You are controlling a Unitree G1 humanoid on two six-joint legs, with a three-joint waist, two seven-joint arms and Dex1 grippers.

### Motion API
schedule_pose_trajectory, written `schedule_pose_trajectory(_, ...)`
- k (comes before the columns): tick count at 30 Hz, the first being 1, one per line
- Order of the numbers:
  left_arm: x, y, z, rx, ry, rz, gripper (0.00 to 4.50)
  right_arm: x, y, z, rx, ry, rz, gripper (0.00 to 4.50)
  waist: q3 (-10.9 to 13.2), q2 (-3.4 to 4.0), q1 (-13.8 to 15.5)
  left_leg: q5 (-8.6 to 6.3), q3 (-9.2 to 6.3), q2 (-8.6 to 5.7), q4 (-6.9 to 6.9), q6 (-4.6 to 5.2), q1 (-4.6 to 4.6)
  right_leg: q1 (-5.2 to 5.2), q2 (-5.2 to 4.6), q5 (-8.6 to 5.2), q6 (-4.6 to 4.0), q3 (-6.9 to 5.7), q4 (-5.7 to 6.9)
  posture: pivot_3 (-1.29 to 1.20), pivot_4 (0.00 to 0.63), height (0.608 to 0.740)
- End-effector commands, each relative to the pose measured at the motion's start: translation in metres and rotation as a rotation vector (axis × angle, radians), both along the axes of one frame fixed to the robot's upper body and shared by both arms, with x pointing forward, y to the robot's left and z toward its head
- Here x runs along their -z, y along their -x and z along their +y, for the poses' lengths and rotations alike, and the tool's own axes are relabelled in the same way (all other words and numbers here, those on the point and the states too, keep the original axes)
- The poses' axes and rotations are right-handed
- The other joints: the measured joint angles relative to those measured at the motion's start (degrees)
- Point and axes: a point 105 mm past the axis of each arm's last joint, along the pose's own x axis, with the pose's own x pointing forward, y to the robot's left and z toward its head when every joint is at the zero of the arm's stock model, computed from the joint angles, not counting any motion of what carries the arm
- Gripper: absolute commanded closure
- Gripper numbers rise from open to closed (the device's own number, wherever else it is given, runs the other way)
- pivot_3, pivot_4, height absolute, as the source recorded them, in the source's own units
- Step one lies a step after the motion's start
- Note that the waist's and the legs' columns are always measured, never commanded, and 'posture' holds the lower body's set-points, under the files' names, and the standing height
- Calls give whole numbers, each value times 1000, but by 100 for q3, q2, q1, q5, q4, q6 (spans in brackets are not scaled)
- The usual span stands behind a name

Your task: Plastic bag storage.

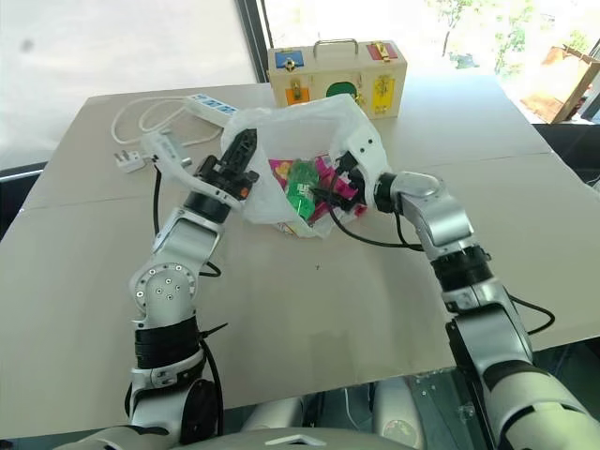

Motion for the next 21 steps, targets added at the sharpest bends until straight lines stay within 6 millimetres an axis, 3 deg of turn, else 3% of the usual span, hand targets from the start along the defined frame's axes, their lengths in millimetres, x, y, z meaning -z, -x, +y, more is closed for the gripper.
schedule_pose_trajectory(1,-14,8,2,-8,-4,-68,4500,-10,-27,-14,159,-6,-62,27,0,0,-6,0,-7,0,-1,0,-1,0,0,0,0,-6,-3,0,150,740)
schedule_pose_trajectory(4,-14,8,3,-13,-6,-66,4500,0,-37,-4,176,-72,34,27,0,0,-50,0,-5,2,-8,0,-1,0,1,0,-1,-8,-3,0,150,740)
schedule_pose_trajectory(7,-13,9,4,-19,-8,-66,4500,12,-35,12,133,-165,174,27,0,0,-110,0,-3,6,-8,0,0,-1,1,0,-1,-1,-3,0,150,740)
schedule_pose_trajectory(10,-14,9,6,-31,-10,-68,4500,15,-35,21,110,-184,203,27,0,1,-154,0,-4,6,-8,0,-1,0,2,0,-1,-1,-3,0,150,740)
schedule_pose_trajectory(15,-13,11,10,-44,-14,-68,4500,4,-35,25,80,-252,205,2217,0,2,-179,0,-6,5,-6,0,0,0,5,0,0,-2,-1,0,150,740)
schedule_pose_trajectory(19,-9,12,12,-50,-25,-53,4500,-13,-36,13,82,-318,167,4073,1,3,-183,0,-6,5,-7,0,0,-1,6,0,0,-1,-1,0,150,740)
schedule_pose_trajectory(20,-6,13,12,-46,-33,-40,4500,-20,-35,11,72,-351,162,4462,1,4,-183,0,-6,5,-7,0,0,-1,6,0,0,0,-1,0,150,740)
schedule_pose_trajectory(21,-4,13,12,-42,-39,-30,4500,-28,-33,10,56,-382,157,4462,1,4,-182,0,-6,5,-7,0,-1,-1,5,0,-1,-1,-1,0,150,740)
